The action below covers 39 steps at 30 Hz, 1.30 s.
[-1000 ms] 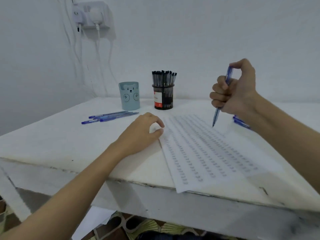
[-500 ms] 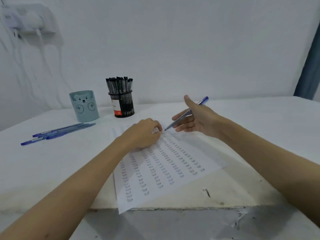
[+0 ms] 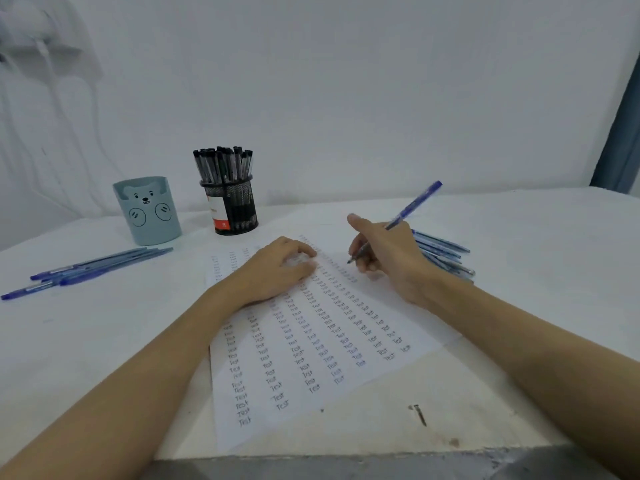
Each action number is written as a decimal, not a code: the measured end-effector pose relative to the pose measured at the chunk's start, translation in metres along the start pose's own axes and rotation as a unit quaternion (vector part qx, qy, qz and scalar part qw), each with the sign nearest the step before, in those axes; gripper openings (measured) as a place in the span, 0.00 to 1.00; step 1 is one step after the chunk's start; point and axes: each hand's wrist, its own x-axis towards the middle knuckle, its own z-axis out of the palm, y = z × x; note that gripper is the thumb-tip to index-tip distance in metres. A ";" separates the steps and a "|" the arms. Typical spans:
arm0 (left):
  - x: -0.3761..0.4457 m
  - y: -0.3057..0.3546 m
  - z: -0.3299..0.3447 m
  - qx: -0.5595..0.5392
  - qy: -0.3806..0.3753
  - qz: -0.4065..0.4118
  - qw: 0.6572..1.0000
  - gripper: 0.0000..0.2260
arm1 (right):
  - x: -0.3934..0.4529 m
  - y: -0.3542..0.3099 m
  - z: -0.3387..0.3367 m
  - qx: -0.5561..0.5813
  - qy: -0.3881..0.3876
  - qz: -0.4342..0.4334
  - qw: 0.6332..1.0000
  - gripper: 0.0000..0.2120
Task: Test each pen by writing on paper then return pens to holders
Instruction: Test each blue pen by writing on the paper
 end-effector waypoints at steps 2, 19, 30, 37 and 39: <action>-0.001 0.000 -0.001 0.001 -0.002 -0.002 1.000 0.14 | -0.002 0.001 0.000 -0.040 0.000 -0.004 0.999 0.27; -0.003 0.002 0.002 -0.012 0.002 -0.015 1.000 0.14 | -0.003 0.007 0.008 -0.191 0.015 -0.072 0.979 0.21; -0.002 0.003 0.002 -0.009 -0.003 -0.019 1.000 0.14 | -0.003 0.007 0.009 -0.196 0.018 -0.068 0.978 0.20; -0.003 0.004 0.002 -0.006 -0.004 -0.019 1.000 0.14 | -0.002 0.008 0.009 -0.194 0.035 -0.069 0.978 0.19; -0.003 0.004 0.001 -0.006 -0.005 -0.018 1.000 0.14 | -0.002 0.008 0.009 -0.197 0.036 -0.068 0.977 0.19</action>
